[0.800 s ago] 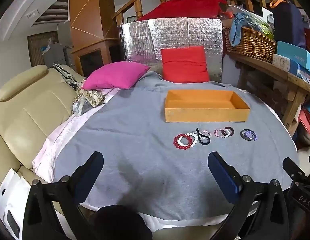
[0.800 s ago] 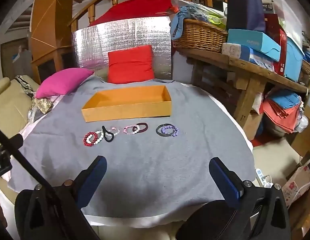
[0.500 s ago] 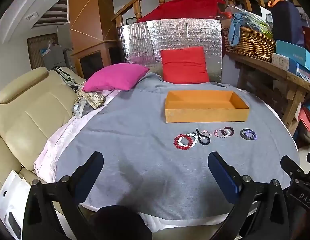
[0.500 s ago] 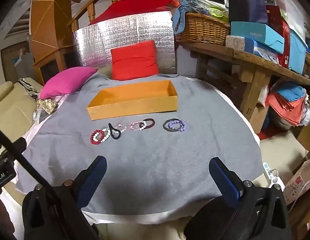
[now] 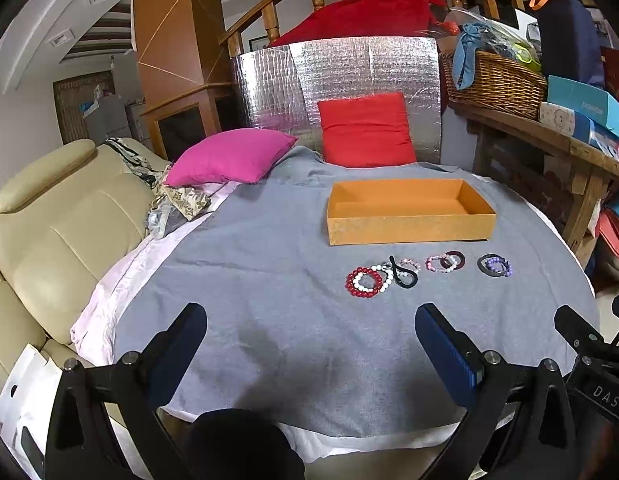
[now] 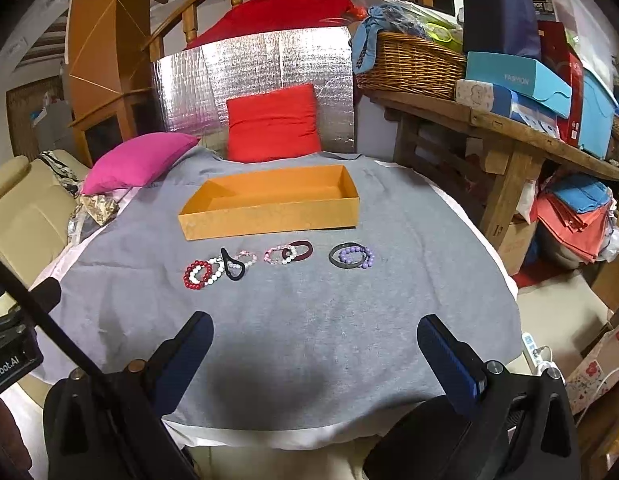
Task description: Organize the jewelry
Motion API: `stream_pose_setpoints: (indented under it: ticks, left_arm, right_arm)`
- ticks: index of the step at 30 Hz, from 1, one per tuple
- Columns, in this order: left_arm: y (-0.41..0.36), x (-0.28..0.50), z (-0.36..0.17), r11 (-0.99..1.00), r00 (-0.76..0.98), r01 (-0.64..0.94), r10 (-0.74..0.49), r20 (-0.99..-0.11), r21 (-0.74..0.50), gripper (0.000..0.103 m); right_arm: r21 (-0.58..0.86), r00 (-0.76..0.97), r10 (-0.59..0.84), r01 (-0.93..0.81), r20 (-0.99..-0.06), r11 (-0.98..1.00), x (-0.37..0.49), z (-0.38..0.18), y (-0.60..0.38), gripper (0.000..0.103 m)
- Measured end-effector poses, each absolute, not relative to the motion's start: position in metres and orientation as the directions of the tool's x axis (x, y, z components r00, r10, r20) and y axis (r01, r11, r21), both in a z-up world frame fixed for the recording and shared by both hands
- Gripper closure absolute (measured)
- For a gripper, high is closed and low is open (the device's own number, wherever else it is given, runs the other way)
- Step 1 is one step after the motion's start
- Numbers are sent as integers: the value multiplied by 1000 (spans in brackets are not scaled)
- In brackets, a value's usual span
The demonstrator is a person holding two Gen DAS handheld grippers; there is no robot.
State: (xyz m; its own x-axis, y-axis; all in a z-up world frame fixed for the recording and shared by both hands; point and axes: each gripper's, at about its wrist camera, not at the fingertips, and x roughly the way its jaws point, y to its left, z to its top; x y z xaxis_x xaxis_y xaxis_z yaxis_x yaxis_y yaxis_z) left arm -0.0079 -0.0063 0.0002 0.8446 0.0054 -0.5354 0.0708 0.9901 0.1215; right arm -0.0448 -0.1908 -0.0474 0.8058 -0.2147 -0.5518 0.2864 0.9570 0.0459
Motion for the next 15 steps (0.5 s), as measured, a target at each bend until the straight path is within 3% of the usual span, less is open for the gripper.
stream_pose_setpoints:
  ticks: [15]
  left_arm:
    - [-4, -2, -3, 995, 837, 50, 6, -547, 87, 0]
  right_arm:
    - [24, 799, -227, 288, -557, 957, -36, -50, -189, 0]
